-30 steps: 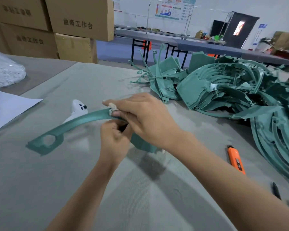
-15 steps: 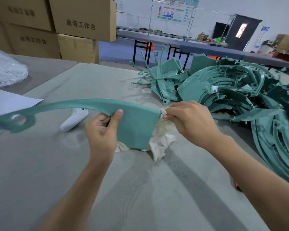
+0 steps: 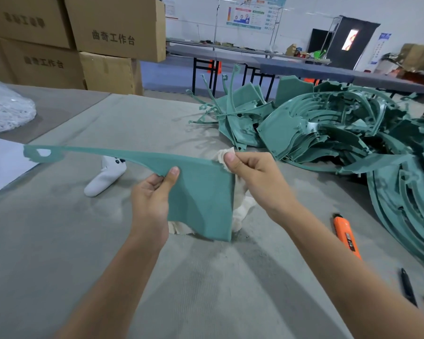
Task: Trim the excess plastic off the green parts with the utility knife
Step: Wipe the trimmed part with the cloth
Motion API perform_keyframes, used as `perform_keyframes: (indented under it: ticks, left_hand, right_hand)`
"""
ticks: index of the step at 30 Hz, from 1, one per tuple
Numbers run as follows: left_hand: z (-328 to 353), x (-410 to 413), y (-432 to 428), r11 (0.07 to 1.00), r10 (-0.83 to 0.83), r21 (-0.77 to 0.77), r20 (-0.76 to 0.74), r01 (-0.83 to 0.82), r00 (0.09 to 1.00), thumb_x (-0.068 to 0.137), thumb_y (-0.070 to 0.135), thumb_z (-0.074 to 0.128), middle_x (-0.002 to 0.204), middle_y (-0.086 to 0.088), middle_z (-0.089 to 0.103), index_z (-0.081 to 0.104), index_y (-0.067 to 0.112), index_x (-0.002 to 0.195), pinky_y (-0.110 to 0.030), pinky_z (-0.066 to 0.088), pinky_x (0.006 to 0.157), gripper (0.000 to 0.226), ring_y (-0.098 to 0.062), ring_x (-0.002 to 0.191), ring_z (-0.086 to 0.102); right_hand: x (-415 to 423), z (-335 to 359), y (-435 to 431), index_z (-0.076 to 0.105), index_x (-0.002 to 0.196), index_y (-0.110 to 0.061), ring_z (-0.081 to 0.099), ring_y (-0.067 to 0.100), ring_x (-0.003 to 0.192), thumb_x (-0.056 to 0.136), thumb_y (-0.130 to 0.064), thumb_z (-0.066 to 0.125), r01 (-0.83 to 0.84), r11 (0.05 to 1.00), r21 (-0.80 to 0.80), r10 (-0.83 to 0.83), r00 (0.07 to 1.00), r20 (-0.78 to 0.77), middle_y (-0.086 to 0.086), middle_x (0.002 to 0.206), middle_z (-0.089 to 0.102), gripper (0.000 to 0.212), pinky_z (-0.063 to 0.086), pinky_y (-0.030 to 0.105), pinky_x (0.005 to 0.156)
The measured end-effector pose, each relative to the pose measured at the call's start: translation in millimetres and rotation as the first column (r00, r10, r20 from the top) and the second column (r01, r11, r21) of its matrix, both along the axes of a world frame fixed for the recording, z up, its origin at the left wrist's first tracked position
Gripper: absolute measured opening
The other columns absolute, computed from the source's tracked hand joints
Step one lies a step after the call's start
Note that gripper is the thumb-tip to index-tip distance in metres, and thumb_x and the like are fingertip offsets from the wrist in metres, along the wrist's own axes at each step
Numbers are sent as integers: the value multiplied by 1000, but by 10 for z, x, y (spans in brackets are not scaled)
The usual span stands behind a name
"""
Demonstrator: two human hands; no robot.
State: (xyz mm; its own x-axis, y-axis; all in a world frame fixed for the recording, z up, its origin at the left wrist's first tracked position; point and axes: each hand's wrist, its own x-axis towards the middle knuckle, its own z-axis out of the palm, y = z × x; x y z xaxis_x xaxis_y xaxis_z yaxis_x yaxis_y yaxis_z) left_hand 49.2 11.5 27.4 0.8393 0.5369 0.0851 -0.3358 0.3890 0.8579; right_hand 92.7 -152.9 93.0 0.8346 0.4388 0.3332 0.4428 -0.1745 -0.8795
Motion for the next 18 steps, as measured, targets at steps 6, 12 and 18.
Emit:
perform_keyframes:
  ticks: [6,12,18]
  left_hand:
    - [18,-13,-11,995,-43,-95,-20,41,999,90,13,61,94,-6,76,71,7,96,-28,58,74,13,-18,84,72]
    - [11,-37,-36,988,-32,-154,-46,25,998,91,12,61,94,-8,76,70,2,100,-26,57,67,16,-19,82,72]
    - [17,-47,-35,987,-109,-129,-109,95,988,89,18,63,99,-8,75,71,5,102,-29,58,75,19,-19,87,72]
  right_hand:
    - [-101,-67,9,49,93,28,45,36,70,92,-44,53,14,988,157,9,989,-148,58,86,45,73,34,42,71]
    - [-207,-109,67,52,101,26,44,29,64,87,-50,52,41,991,124,-36,998,-49,51,95,48,78,29,35,67]
    - [-186,-201,-11,55,98,24,53,35,73,88,-43,56,34,972,233,21,973,-229,52,100,49,68,33,39,72]
